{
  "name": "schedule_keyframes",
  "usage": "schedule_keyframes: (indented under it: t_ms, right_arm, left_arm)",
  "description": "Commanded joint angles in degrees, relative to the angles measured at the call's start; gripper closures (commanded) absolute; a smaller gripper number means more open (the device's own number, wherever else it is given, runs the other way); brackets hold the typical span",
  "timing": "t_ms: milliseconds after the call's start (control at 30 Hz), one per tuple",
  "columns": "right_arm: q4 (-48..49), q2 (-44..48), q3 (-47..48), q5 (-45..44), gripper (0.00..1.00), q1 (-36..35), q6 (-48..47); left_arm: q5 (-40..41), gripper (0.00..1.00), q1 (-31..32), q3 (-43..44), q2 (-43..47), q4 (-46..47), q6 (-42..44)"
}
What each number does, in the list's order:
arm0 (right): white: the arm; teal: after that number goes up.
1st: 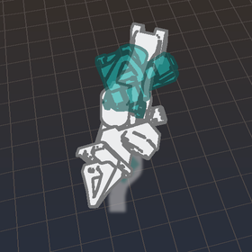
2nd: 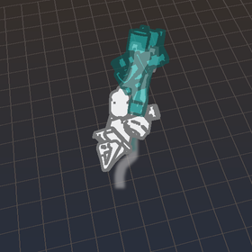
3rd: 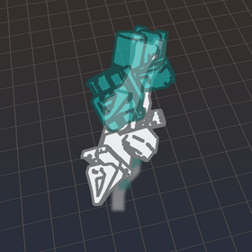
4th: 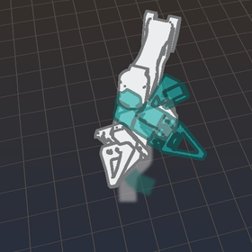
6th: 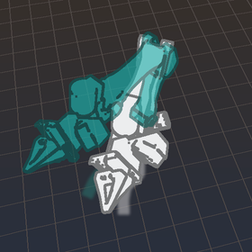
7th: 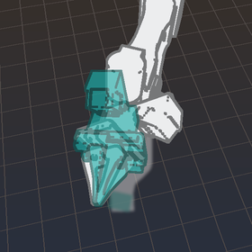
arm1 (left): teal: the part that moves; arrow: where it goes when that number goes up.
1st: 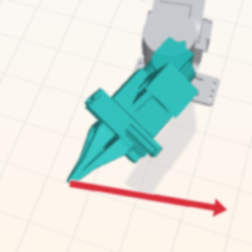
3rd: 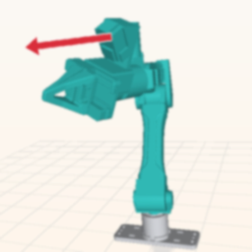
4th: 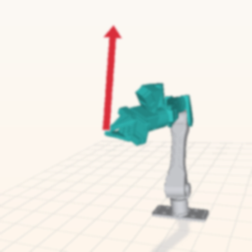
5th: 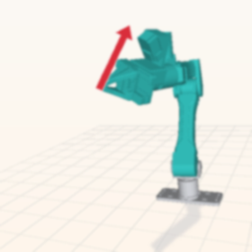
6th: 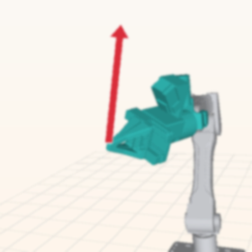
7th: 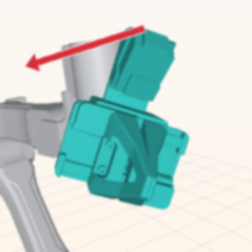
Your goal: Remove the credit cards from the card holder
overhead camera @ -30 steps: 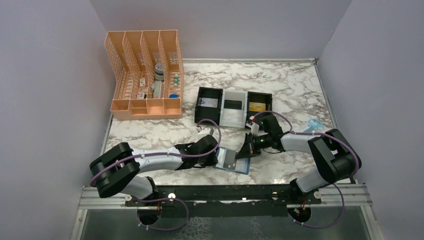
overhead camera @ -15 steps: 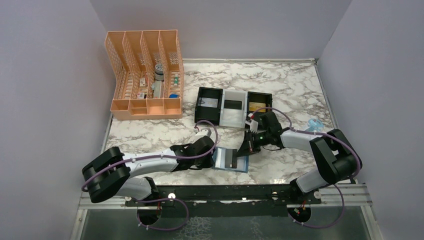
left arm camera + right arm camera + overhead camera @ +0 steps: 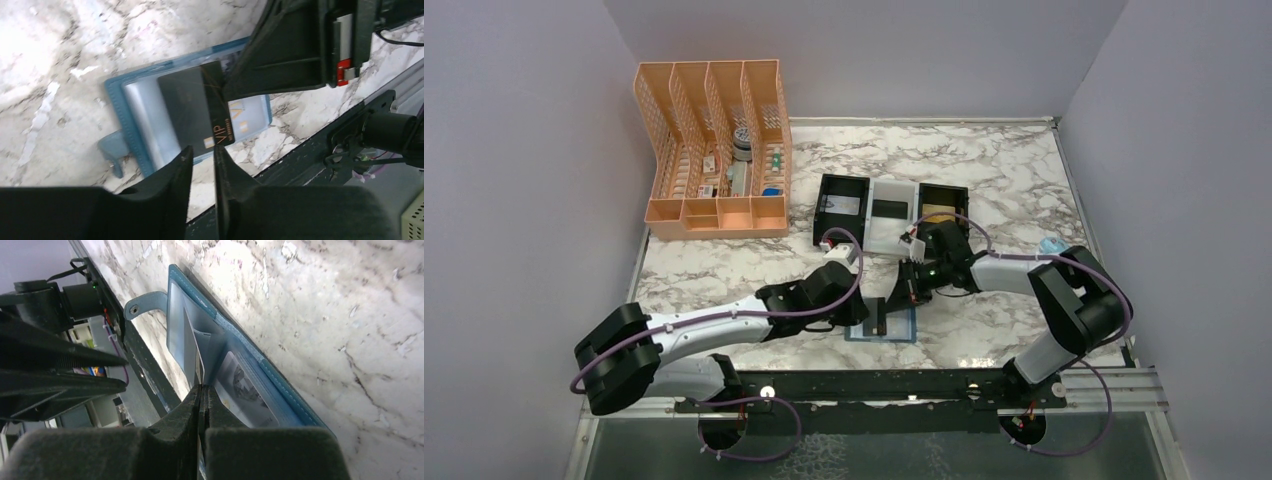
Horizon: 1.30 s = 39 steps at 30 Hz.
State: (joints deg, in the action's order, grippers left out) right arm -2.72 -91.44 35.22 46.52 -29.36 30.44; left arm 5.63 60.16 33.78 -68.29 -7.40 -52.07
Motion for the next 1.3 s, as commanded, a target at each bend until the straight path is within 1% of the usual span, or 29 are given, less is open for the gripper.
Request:
schedule_keyframes:
  t_ms: [0, 167, 233, 400, 533, 600, 700, 733, 800, 833, 867, 1000, 1133, 1267]
  right_arm:
    - [3.1, -1.4, 1.8, -1.9, 0.99, 0.0, 1.5]
    - [2.3, -2.1, 2.3, -1.9, 0.99, 0.0, 0.7]
    - [2.1, -1.9, 2.5, -2.2, 0.99, 0.0, 0.7]
    - [-1.2, -0.4, 2.9, -5.1, 0.99, 0.0, -0.8]
    - [-4.6, 1.2, 3.2, -8.2, 0.99, 0.0, -1.7]
    - [-4.8, 1.6, 2.8, -7.9, 0.99, 0.0, -1.5]
    - [-1.1, 2.2, 0.7, -5.8, 0.98, 0.0, 2.4]
    - [1.7, 2.6, -0.5, -4.7, 0.96, 0.0, 4.7]
    - [8.6, 3.0, -3.2, -2.8, 0.88, 0.0, 9.3]
    - [11.0, 3.3, -4.3, -2.8, 0.83, -0.1, 11.2]
    - [12.4, 3.2, -5.2, -3.3, 0.8, -0.2, 12.6]
    - [14.1, 1.9, -7.5, -7.6, 0.74, -0.6, 15.3]
    - [25.4, 1.8, -12.8, -6.3, 0.74, -1.2, 21.0]
    - [23.8, 3.2, -11.8, -7.6, 0.89, -2.3, 20.0]
  left_arm:
    - [-3.4, 0.81, 0.5, 2.1, -4.4, 3.6, 3.1]
    - [-4.1, 1.0, 0.5, 1.5, -9.5, 7.0, 3.6]
    - [-3.3, 1.0, 0.5, 2.0, -11.3, 5.7, 3.9]
    - [2.2, 1.0, 0.5, 2.1, -13.0, -0.4, 2.5]
    - [4.2, 1.0, 0.5, 0.1, -12.2, -0.7, 1.2]
    - [4.3, 1.0, 0.5, -0.3, -12.0, -0.3, 1.1]
    - [3.8, 1.0, 0.5, 0.4, -13.4, 0.8, 1.6]
    - [3.7, 1.0, 0.5, 1.0, -14.2, 0.3, 1.6]
    - [3.5, 1.0, 0.5, 1.6, -15.2, -0.1, 1.2]
    - [3.6, 1.0, 0.5, 1.5, -15.4, -0.1, 0.7]
    - [3.6, 1.0, 0.5, 1.1, -15.3, 0.0, 0.3]
    - [3.6, 1.0, 0.5, -0.5, -14.8, 0.2, -0.6]
    - [3.0, 1.0, 0.5, -1.5, -15.0, 0.2, -1.2]
    - [3.0, 1.0, 0.5, -2.1, -14.6, 0.2, -1.4]
